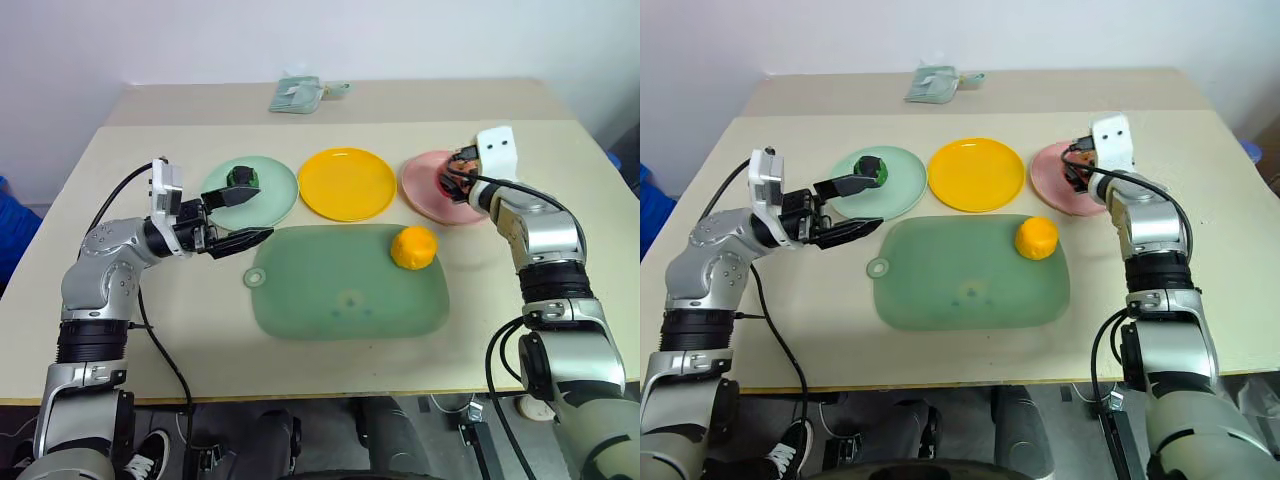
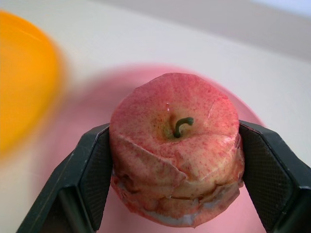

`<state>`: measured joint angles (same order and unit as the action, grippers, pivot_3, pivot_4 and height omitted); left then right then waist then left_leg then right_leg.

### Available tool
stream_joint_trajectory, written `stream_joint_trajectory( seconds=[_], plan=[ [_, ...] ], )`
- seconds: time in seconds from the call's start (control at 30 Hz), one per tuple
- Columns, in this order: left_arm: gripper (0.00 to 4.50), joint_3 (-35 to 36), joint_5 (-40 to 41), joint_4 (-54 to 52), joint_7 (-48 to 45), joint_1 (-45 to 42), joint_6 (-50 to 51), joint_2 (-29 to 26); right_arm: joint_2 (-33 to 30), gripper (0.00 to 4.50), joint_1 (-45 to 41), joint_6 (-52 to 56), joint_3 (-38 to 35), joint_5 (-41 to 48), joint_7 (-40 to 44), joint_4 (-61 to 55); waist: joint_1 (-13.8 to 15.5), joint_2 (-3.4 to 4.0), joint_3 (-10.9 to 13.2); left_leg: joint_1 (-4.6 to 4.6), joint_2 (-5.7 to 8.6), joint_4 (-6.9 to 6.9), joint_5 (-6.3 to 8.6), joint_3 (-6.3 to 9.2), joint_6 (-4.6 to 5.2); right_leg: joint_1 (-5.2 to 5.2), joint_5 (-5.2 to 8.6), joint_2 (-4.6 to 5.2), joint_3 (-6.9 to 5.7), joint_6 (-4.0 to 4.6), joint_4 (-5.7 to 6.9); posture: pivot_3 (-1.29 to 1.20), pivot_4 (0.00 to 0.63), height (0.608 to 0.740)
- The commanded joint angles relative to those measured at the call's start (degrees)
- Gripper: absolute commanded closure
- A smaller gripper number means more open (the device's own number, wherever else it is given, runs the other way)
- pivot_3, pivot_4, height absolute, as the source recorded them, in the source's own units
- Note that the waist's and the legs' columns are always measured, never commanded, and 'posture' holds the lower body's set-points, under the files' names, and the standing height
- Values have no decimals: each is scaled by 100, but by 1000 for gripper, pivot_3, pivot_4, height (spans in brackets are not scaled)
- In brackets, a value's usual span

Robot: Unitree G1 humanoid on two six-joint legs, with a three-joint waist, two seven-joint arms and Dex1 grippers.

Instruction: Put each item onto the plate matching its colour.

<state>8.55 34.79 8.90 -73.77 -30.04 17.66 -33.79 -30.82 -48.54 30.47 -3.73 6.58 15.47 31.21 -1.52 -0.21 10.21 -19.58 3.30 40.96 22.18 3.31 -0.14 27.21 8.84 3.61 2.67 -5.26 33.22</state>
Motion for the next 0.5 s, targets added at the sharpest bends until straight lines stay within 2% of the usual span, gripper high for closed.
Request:
stream_joint_trajectory(
  seconds=[0.03,0.17,0.23,0.3,0.37,0.43,0.5],
  plan=[
    [0,96,52,-76,-101,-32,-58,-110,-55,22,-284,-353,-206,18,76,-109,-56,0,0,1,-1,0,-1,1,-1,-1,0,-1,0,0,2,0,150,740],
    [0,113,164,-90,-309,25,195,-270,-58,22,-536,-699,-495,265,242,-265,-141,2,1,7,-3,1,-2,0,-3,-1,0,-3,3,-1,9,0,150,740],
    [0,84,225,-117,-501,110,396,-449,-107,22,-417,-460,-655,914,1151,-892,-152,3,1,8,-6,-1,-2,2,-3,-1,0,-8,3,-1,10,0,150,740],
    [0,54,385,-163,-693,171,777,-619,-346,22,63,106,-464,1520,2265,-1911,-149,4,2,6,-8,-6,-1,5,-2,1,0,-10,1,-1,7,0,150,740],
    [0,38,409,-200,-791,204,845,-676,-558,22,404,481,-301,1797,2799,-2526,-118,4,2,5,-9,-9,0,10,0,-1,0,-10,-3,-2,2,0,150,740],
    [0,-68,207,-252,-932,294,575,-718,-1115,22,1088,1054,87,2090,3543,-3434,-59,3,1,6,-6,1,4,9,7,-10,0,-5,-3,-2,0,0,150,740],
    [0,-177,49,-258,-1035,363,418,-751,-1431,22,1472,1205,421,1907,3714,-3771,-7,3,1,7,-2,8,8,12,15,-19,1,0,-7,-1,-4,0,150,740]
  ],
)
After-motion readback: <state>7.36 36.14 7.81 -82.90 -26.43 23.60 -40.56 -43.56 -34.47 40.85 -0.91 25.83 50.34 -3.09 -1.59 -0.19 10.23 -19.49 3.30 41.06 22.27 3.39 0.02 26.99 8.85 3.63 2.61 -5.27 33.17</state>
